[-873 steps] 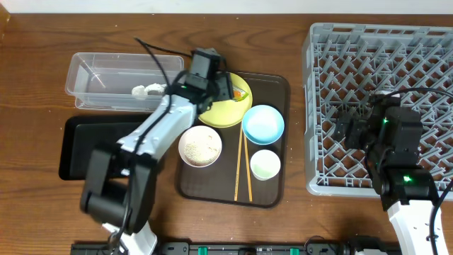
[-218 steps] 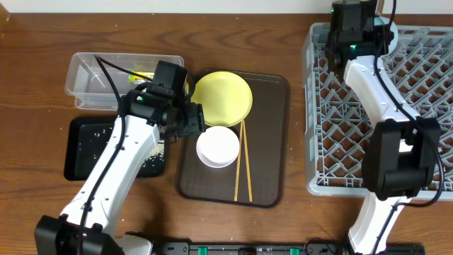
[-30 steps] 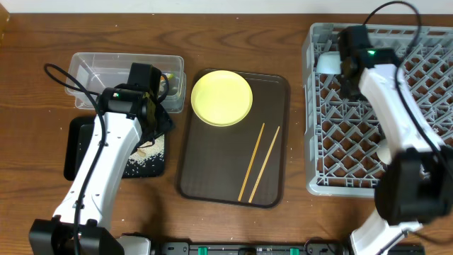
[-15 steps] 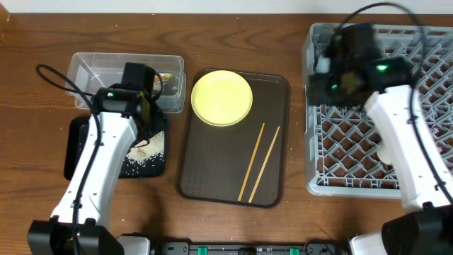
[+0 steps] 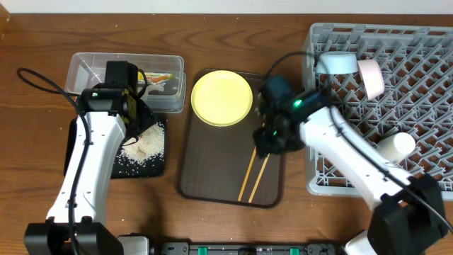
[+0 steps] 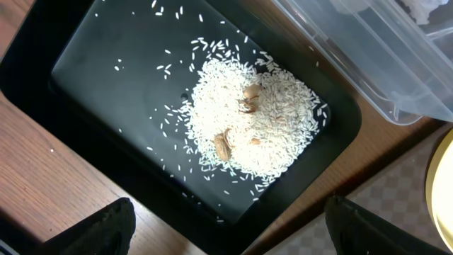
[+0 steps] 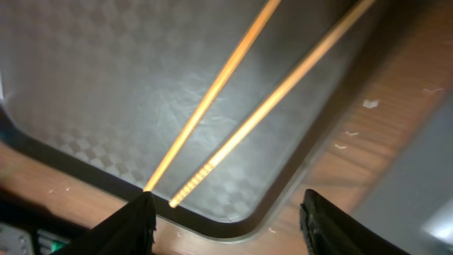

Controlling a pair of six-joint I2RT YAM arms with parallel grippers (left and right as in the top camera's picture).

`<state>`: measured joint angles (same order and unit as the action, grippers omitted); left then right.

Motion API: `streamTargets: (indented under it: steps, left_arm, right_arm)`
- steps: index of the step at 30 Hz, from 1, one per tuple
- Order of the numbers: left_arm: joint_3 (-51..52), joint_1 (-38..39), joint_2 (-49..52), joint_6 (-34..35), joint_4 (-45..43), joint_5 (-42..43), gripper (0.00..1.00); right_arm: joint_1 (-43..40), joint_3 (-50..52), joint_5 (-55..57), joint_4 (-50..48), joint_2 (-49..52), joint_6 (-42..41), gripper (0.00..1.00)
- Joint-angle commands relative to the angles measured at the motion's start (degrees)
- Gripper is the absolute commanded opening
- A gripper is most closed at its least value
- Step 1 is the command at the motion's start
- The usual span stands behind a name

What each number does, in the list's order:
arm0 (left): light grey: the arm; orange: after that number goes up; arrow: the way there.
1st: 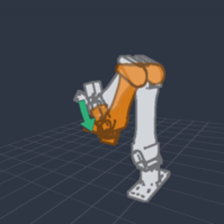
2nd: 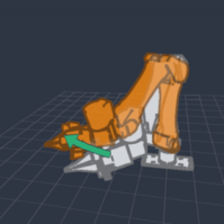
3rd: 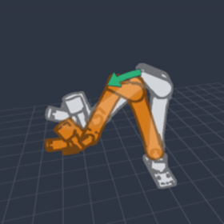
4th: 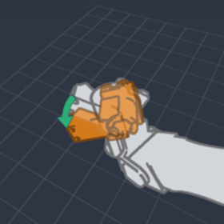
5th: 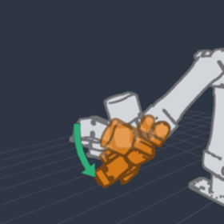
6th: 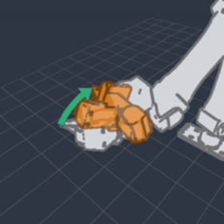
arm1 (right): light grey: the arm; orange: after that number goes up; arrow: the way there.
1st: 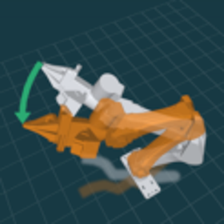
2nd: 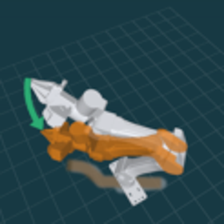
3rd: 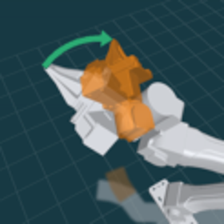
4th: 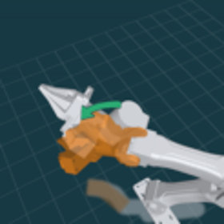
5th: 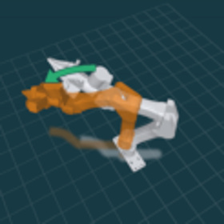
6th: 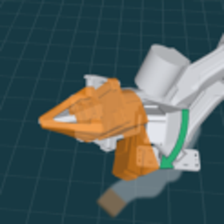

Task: Sort waste into correct bins and load items into the dishwasher rack
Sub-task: 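Reach right gripper to wooden chopsticks on brown tray and grasp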

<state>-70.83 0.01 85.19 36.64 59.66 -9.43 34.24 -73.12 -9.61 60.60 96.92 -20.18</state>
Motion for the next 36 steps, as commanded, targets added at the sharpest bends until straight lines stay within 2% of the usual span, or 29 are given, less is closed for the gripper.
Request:
streamTargets:
  steps: [1, 4, 10, 16, 21, 26, 29, 36]
  left_arm:
    - [-0.7, -0.3, 0.2, -1.0, -0.2, -0.9, 0.88]
    - [-0.7, -0.3, 0.2, -1.0, -0.1, -0.9, 0.88]
    - [-0.7, -0.3, 0.2, -1.0, 0.1, -0.2, 0.88]
    - [-0.7, -0.3, 0.2, -1.0, 0.3, -0.1, 0.88]
    - [-0.7, -0.3, 0.2, -1.0, 0.8, -0.1, 0.88]
    - [-0.7, -0.3, 0.2, -1.0, 1.6, -0.1, 0.88]
    - [-0.7, -0.3, 0.2, -1.0, 1.6, -0.1, 0.88]
    - [-0.7, -0.3, 0.2, -2.2, 1.6, -0.1, 0.89]
  right_arm:
    - [3.0, 4.9, -0.5, -3.9, 0.3, -5.0, 0.62]
    - [4.6, 10.3, 0.3, -8.9, 0.3, -8.4, 0.58]
    - [4.8, 17.3, 1.4, -14.4, 0.3, -12.0, 0.56]
    - [4.8, 19.0, 3.6, -18.1, 0.3, -11.9, 0.47]
    - [4.9, 19.0, 4.7, -17.8, 0.3, -11.9, 0.48]
    - [4.8, 19.2, 5.1, -18.4, 0.3, -13.4, 0.44]
    - [4.9, 19.3, 5.1, -20.2, 0.6, -14.1, 0.48]
    - [4.8, 19.3, 5.2, -23.9, 1.8, -15.1, 0.48]
